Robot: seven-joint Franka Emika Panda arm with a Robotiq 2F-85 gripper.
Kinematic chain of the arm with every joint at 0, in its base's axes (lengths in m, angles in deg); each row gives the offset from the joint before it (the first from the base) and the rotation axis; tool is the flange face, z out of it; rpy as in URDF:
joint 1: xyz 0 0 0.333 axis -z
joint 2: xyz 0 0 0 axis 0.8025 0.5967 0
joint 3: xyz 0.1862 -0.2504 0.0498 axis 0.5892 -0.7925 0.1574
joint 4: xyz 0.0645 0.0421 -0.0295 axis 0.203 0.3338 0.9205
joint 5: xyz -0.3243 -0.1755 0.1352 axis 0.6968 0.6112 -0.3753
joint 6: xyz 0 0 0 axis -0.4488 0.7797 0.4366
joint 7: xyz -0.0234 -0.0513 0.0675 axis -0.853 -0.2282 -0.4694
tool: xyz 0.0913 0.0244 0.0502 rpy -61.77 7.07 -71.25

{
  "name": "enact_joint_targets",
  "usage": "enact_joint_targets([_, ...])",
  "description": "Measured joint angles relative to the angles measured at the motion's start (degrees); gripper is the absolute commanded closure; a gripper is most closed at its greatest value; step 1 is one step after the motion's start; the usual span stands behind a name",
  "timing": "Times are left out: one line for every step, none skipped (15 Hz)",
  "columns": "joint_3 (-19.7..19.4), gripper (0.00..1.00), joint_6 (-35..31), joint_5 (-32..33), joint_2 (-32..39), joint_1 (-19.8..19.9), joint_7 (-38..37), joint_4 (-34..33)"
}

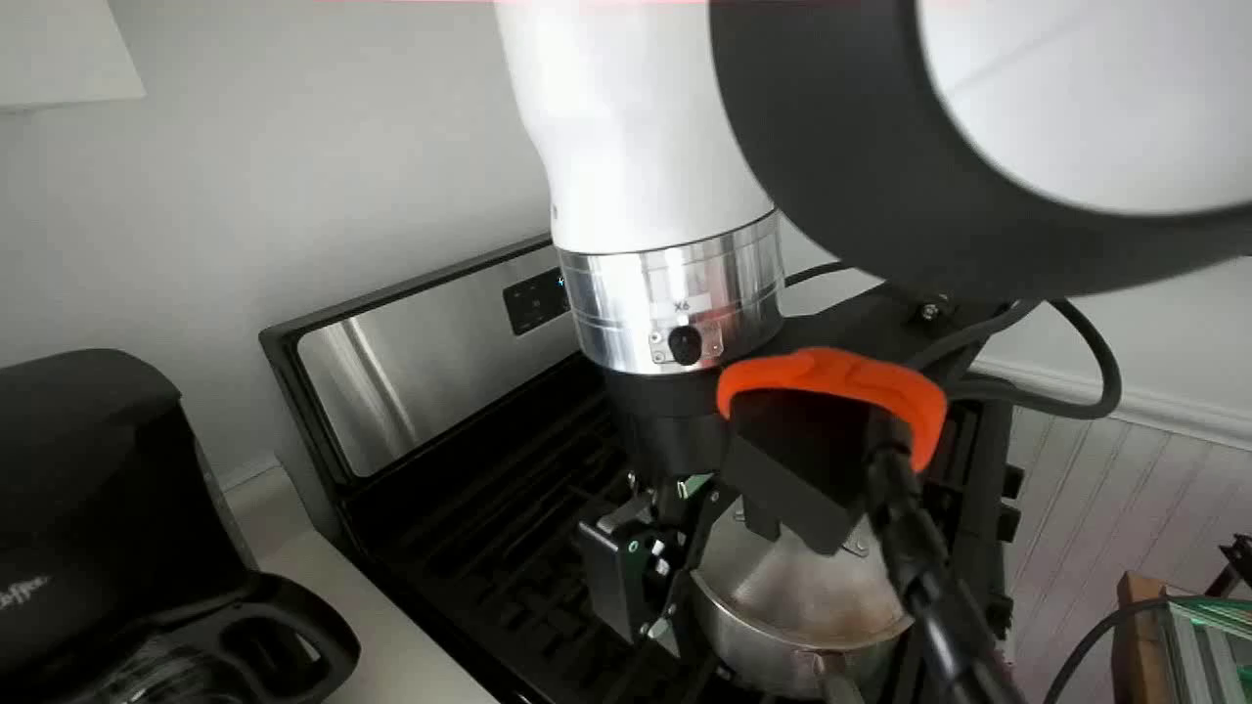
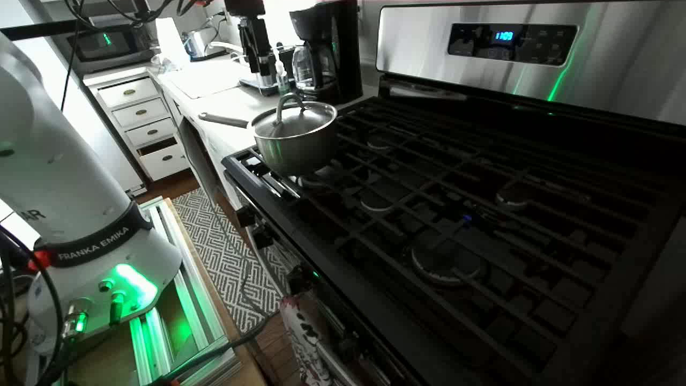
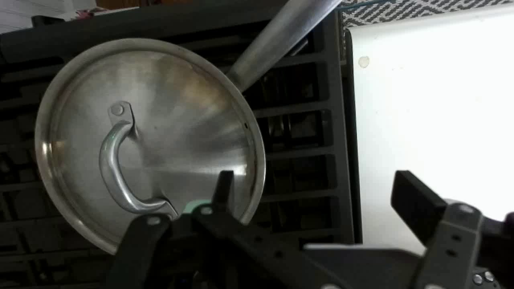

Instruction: Move the pot to the top left corner of the stove

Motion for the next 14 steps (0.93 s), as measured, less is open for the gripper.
enact_joint_targets([0.0,0.0,0.0,0.0,0.0,0.0,0.0,0.0])
enact_joint_targets([0.0,0.0,0.0,0.0,0.0,0.0,0.0,0.0])
enact_joint_targets([0.0,0.0,0.0,0.0,0.0,0.0,0.0,0.0])
enact_joint_targets([0.0,0.0,0.0,0.0,0.0,0.0,0.0,0.0])
enact_joint_targets([0.0,0.0,0.0,0.0,0.0,0.0,0.0,0.0])
enact_joint_targets([0.0,0.0,0.0,0.0,0.0,0.0,0.0,0.0])
enact_joint_targets([0.0,0.0,0.0,0.0,0.0,0.0,0.0,0.0])
enact_joint_targets([0.0,0.0,0.0,0.0,0.0,0.0,0.0,0.0])
enact_joint_targets([-0.1,0.0,0.0,0.0,0.0,-0.1,0.0,0.0])
enact_joint_targets([-0.4,0.0,0.0,0.0,0.0,-0.3,0.2,0.1])
enact_joint_targets([-0.8,0.0,0.0,0.0,0.0,-0.4,0.7,0.2])
enact_joint_targets([-1.2,0.0,0.0,0.0,0.0,-0.7,1.7,0.4])
enact_joint_targets([-1.7,0.0,0.0,0.0,0.0,-0.9,3.0,0.7])
enact_joint_targets([-2.1,0.0,0.0,0.0,0.0,-1.0,4.6,1.1])
